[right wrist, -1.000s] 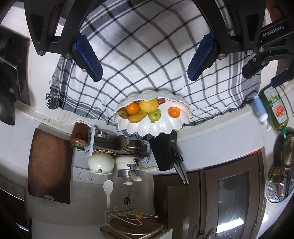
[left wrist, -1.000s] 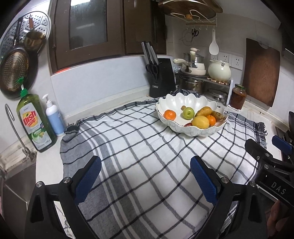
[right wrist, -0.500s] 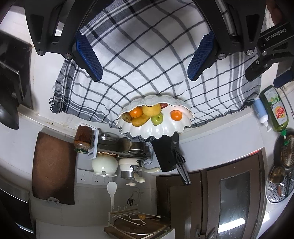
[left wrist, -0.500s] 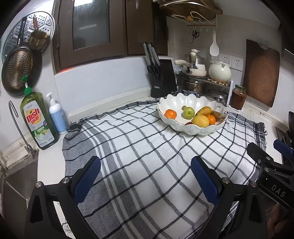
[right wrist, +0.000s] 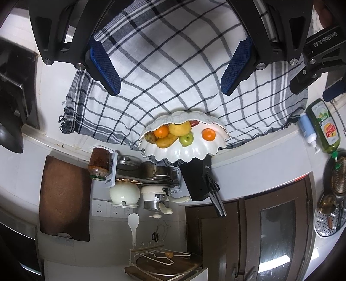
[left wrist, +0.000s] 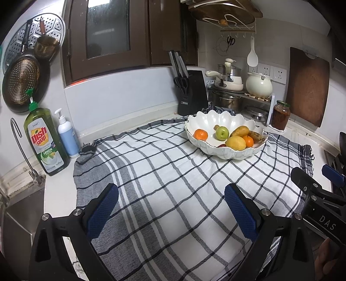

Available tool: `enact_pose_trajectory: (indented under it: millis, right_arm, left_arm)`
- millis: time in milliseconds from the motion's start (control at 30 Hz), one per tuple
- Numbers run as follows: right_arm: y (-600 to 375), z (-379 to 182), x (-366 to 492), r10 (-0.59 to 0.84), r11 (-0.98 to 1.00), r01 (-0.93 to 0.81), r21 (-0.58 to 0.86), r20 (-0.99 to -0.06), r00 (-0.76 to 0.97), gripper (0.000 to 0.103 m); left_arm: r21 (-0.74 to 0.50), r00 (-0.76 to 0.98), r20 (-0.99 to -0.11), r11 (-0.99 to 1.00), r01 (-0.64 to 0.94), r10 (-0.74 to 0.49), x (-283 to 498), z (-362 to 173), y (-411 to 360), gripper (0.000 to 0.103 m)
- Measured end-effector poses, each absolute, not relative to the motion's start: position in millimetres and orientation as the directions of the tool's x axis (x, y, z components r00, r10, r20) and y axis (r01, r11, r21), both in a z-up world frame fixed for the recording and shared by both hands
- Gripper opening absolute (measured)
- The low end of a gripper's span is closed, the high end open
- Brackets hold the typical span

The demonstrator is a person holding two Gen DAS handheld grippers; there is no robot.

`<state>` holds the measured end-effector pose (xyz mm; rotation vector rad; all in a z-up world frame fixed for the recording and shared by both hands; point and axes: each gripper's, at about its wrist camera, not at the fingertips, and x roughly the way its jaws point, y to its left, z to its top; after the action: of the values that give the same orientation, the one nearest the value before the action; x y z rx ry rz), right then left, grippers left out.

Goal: Organize fruits

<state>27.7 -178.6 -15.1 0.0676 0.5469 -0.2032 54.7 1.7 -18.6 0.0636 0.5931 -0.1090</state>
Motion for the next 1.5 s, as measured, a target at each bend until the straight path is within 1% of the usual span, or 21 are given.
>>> enact_pose_trajectory:
  millis: [1500]
  right_arm:
    - [-179.4, -15.0, 27.8, -0.169, 0.978, 0.208, 0.015, -0.523, 0.835, 0.094]
  left_arm:
    - [0.025, 0.820, -0.565, 0.991, 0.128, -0.092, 55.2, -13.8, 0.0, 0.100]
